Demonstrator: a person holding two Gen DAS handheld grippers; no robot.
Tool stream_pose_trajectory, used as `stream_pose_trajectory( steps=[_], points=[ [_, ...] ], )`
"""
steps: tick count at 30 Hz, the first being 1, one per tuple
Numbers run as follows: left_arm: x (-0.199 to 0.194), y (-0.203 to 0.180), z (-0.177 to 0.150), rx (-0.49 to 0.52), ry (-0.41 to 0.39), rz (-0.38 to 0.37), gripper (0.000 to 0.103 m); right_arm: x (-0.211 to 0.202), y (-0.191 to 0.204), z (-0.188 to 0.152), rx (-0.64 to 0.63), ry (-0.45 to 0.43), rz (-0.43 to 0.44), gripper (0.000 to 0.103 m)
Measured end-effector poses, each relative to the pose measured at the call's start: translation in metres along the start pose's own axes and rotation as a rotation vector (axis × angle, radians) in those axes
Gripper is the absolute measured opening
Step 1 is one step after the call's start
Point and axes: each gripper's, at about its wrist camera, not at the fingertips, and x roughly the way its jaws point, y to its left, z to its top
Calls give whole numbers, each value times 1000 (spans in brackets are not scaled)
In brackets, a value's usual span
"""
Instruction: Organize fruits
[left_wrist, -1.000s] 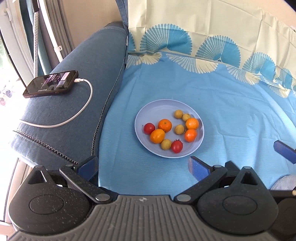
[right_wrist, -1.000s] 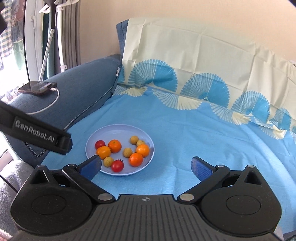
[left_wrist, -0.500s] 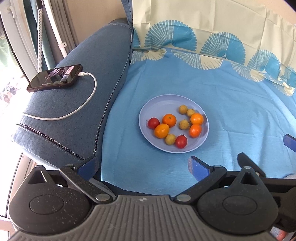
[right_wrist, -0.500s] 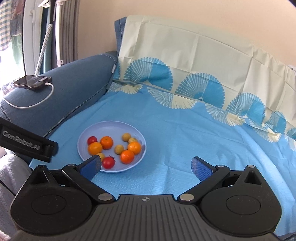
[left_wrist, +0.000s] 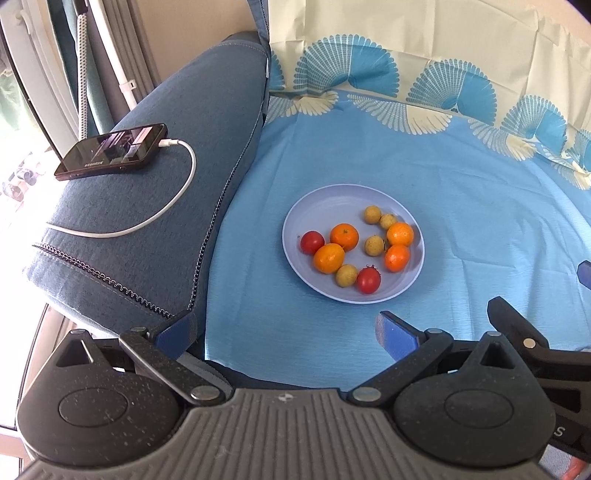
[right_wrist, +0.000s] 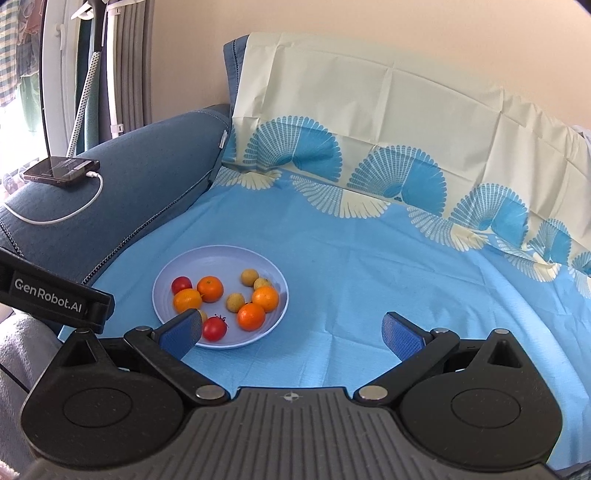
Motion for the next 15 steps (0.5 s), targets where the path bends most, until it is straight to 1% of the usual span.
stream_pose_trajectory(
  steps=[15],
  points=[
    [3, -1, 0, 6, 5, 5, 103, 2, 2, -1, -5, 5, 3, 102]
  ],
)
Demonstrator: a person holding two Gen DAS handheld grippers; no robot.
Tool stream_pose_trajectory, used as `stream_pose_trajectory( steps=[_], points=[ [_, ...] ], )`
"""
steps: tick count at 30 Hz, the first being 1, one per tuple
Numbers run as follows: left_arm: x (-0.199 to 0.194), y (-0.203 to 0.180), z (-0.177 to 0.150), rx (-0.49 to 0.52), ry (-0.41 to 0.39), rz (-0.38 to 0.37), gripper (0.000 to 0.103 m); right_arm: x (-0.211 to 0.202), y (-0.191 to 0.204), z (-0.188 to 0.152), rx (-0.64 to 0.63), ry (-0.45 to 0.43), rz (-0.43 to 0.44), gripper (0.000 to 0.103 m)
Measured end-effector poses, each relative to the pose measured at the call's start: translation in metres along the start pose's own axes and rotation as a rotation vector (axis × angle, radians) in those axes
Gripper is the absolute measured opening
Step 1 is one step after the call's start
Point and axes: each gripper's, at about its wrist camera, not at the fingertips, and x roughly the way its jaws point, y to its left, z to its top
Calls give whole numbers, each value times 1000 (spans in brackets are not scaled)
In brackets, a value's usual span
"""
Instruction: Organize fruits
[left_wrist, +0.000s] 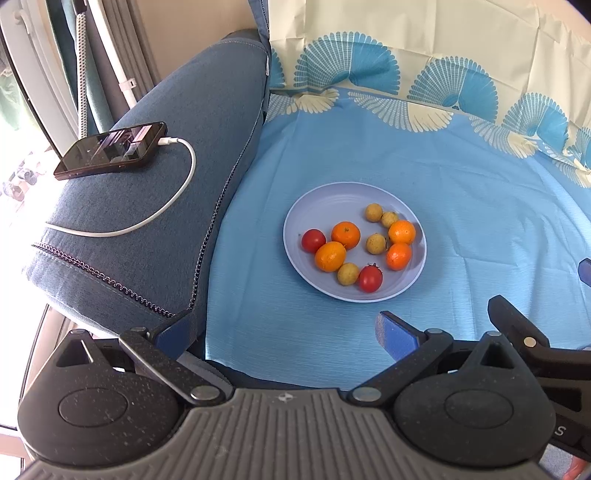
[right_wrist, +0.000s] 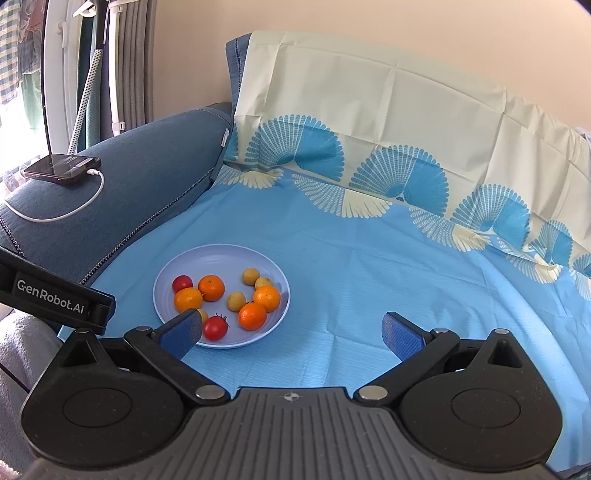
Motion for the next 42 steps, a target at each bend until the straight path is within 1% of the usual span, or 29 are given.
stream_pose_trajectory(
  steps=[42],
  points=[
    [16, -3, 6, 1, 42, 12, 103, 15, -1, 3, 14, 17, 10, 102]
  ],
)
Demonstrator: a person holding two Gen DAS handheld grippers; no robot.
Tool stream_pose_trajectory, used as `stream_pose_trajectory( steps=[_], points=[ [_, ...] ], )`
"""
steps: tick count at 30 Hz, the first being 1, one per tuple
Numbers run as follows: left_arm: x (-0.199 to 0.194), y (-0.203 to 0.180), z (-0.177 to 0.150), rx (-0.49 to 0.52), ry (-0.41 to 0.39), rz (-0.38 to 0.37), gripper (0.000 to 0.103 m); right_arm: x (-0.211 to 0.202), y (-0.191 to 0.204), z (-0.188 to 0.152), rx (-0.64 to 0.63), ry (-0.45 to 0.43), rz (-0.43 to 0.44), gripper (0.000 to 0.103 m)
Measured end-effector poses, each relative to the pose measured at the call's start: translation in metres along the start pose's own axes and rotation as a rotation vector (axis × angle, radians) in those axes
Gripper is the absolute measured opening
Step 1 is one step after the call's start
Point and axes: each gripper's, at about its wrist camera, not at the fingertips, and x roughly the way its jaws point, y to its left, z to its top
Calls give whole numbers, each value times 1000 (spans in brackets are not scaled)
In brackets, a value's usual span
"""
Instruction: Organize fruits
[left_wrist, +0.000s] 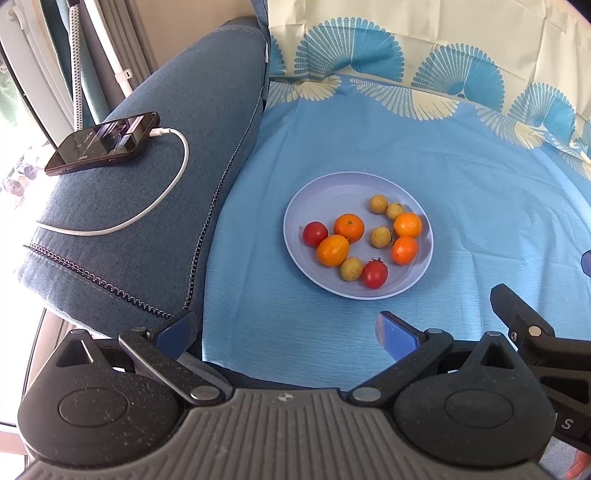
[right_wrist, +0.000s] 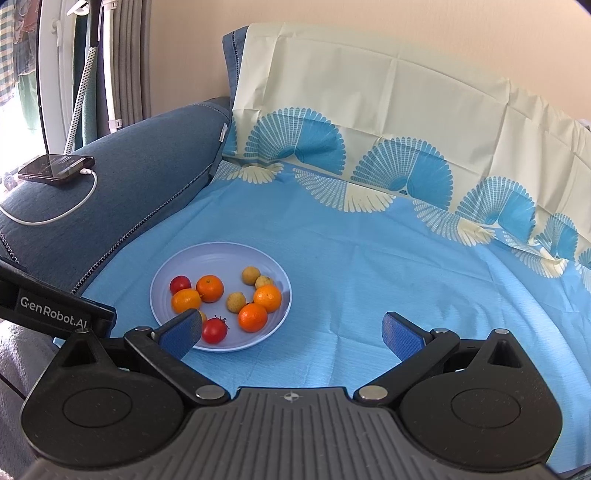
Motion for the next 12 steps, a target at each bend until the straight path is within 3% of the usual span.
stream_pose_trajectory(
  steps=[12],
  points=[
    [1, -5, 3, 23, -15, 35, 103, 4, -2, 0, 13, 7, 16, 102]
  ],
)
